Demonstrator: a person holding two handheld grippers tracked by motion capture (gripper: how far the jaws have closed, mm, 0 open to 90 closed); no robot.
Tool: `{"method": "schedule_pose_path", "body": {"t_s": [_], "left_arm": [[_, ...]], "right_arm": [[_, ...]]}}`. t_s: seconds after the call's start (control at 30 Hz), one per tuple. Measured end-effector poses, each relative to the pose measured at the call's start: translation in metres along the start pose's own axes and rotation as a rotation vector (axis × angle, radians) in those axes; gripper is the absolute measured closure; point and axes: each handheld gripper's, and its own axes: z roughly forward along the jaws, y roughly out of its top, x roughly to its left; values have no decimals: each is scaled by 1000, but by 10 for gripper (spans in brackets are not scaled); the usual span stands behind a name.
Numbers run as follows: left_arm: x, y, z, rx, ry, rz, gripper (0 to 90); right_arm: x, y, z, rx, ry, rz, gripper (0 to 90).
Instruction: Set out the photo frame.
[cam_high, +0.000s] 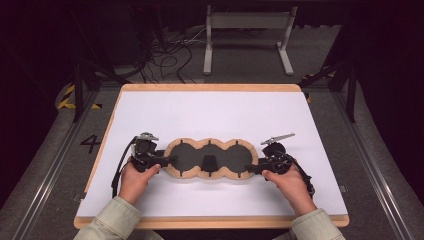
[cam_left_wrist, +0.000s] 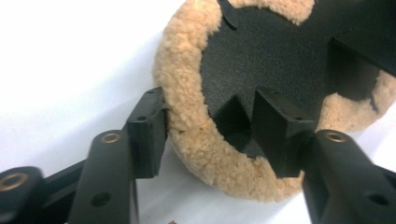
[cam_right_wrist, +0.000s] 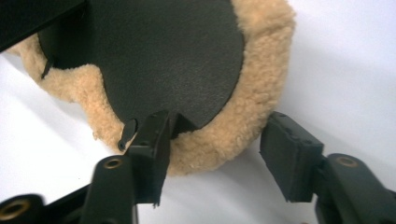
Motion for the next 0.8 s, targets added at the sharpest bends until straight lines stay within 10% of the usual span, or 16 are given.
{"method": "schedule_pose_path", "body": {"t_s": [0.47,0.8], "left_arm": [[-1,-6,-15,-106,38,-12,785],[-3,-7,-15,-102,56,0,784]], "right_arm": [[-3,-2,-9,-47,3,16,602],[-1,-3,-10,-50,-8,2,608]]}}
